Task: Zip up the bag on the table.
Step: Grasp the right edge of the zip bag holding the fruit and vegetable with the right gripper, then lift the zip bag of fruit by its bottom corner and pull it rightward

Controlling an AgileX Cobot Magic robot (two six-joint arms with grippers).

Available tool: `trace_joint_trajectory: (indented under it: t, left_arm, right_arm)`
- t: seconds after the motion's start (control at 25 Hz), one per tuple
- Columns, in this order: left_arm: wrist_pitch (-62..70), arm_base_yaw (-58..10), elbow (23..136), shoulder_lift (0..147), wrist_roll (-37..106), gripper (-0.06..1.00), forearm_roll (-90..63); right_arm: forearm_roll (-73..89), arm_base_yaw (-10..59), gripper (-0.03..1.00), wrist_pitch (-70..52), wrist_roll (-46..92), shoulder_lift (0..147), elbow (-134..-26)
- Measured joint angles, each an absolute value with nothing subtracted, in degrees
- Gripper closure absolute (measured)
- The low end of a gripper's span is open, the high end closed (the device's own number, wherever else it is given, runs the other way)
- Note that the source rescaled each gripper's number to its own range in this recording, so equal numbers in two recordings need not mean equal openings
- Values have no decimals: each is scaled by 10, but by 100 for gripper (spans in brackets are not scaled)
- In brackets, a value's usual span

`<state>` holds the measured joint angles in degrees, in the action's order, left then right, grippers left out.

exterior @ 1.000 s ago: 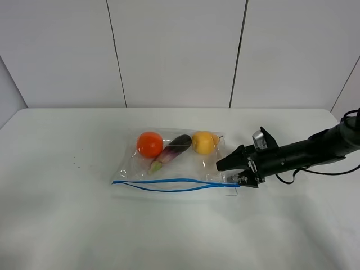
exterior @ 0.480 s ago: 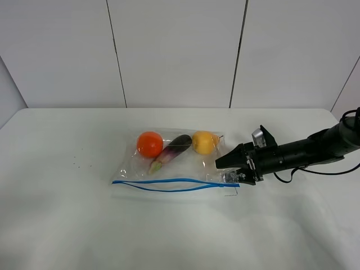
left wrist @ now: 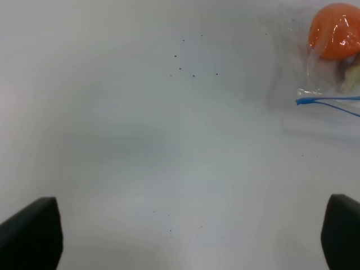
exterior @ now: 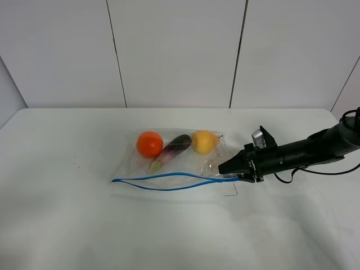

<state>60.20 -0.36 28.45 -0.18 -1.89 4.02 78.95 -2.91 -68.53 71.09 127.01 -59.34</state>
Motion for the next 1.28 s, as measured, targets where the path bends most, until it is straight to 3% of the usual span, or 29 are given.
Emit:
trace_joint_trajectory:
  t: [0.44, 0.84, 0.96, 1.16, 1.28]
  left_arm:
    - [602, -4, 285, -2, -19, -6, 40]
    - [602, -4, 285, -2, -19, -6, 40]
    - [602, -4, 285, -2, -19, -6, 40]
    - [602, -4, 285, -2, -19, -6, 40]
    - [602, -4, 285, -2, -19, -6, 40]
  right_arm:
    - [790, -29, 53, -685, 711, 1270, -593]
    - [803, -29, 63, -672, 711, 1270, -593]
    - [803, -29, 71, -672, 711, 1270, -593]
    - [803, -29, 95, -671, 711, 1270, -593]
    - [803, -29, 97, -666, 711, 1270, -593]
